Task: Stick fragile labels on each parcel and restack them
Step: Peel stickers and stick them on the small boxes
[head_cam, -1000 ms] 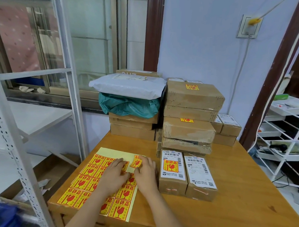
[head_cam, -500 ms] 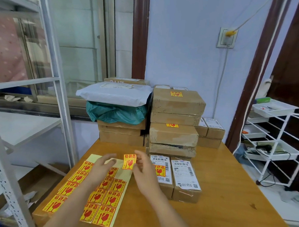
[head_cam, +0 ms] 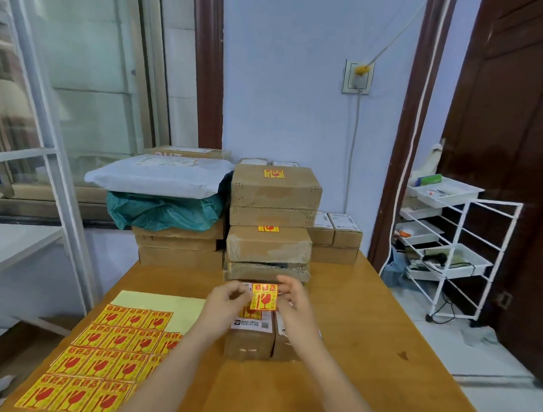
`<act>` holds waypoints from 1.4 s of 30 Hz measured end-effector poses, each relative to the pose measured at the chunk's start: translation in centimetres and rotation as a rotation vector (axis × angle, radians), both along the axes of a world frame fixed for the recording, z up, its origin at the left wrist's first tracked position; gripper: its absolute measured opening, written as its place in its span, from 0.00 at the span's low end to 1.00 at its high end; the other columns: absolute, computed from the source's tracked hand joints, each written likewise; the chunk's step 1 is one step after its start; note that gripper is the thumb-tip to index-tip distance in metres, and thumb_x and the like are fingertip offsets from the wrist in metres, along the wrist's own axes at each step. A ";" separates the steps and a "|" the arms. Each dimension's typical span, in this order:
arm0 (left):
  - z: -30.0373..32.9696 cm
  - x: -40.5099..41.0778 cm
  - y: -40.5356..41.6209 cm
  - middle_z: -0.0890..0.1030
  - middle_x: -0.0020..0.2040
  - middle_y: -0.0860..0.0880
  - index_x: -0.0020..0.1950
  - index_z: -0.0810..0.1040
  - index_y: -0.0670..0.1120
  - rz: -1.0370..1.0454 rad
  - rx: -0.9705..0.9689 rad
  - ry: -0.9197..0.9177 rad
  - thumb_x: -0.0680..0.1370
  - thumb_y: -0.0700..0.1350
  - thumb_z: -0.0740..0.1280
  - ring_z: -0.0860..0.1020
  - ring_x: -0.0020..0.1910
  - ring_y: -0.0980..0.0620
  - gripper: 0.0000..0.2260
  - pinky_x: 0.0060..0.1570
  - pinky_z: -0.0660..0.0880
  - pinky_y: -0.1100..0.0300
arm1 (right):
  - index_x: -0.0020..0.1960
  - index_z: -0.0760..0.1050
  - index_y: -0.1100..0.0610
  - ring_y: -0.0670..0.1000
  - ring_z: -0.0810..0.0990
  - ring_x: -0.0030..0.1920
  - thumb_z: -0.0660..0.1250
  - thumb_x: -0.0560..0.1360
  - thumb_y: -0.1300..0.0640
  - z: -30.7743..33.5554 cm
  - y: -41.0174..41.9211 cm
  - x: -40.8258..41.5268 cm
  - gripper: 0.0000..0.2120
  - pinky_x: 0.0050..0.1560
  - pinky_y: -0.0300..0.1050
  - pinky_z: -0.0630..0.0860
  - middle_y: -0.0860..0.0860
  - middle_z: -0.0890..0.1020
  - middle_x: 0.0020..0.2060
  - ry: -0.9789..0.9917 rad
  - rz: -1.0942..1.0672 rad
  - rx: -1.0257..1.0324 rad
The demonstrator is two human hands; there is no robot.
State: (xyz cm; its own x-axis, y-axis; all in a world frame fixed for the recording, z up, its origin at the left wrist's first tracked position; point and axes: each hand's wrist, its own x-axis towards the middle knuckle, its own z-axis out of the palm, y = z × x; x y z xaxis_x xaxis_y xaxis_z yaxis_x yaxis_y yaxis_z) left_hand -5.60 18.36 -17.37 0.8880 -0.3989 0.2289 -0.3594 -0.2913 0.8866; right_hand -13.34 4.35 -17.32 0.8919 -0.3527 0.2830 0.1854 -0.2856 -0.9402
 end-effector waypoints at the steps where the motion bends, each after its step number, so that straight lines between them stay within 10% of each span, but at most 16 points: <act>1: 0.1 -0.1 -0.6 0.79 0.36 0.50 0.39 0.78 0.41 0.029 0.029 -0.037 0.78 0.42 0.66 0.75 0.37 0.54 0.08 0.41 0.72 0.57 | 0.60 0.69 0.47 0.45 0.75 0.51 0.58 0.78 0.66 -0.2 -0.7 0.0 0.17 0.49 0.34 0.73 0.47 0.76 0.51 0.004 -0.009 0.008; 6: 1.6 -1.2 -3.1 0.80 0.40 0.50 0.41 0.79 0.42 0.049 0.052 -0.124 0.78 0.42 0.65 0.77 0.41 0.54 0.07 0.38 0.71 0.64 | 0.57 0.70 0.47 0.51 0.77 0.52 0.59 0.77 0.67 -0.3 -3.6 0.1 0.17 0.52 0.45 0.75 0.49 0.79 0.49 0.003 -0.067 0.057; 13: 2.3 -1.3 -5.5 0.76 0.34 0.52 0.34 0.74 0.48 -0.005 -0.016 -0.054 0.78 0.40 0.65 0.72 0.35 0.54 0.12 0.39 0.70 0.62 | 0.52 0.75 0.55 0.44 0.76 0.44 0.61 0.79 0.61 -0.1 -5.8 0.2 0.06 0.42 0.30 0.71 0.48 0.79 0.45 0.024 -0.076 0.027; 32: -1.1 0.0 -5.4 0.76 0.34 0.48 0.40 0.76 0.39 -0.037 0.034 -0.042 0.77 0.41 0.67 0.71 0.34 0.54 0.08 0.34 0.68 0.68 | 0.38 0.72 0.59 0.44 0.68 0.31 0.63 0.77 0.63 -1.4 -5.2 1.7 0.10 0.32 0.31 0.66 0.48 0.72 0.31 0.129 -0.102 -0.029; 42: -1.3 0.4 -5.1 0.80 0.39 0.46 0.41 0.79 0.40 -0.056 0.067 -0.050 0.77 0.43 0.68 0.76 0.38 0.54 0.08 0.40 0.72 0.64 | 0.33 0.73 0.49 0.51 0.70 0.55 0.65 0.76 0.55 -2.3 -5.9 2.7 0.13 0.61 0.52 0.66 0.46 0.75 0.43 0.176 -0.198 -0.146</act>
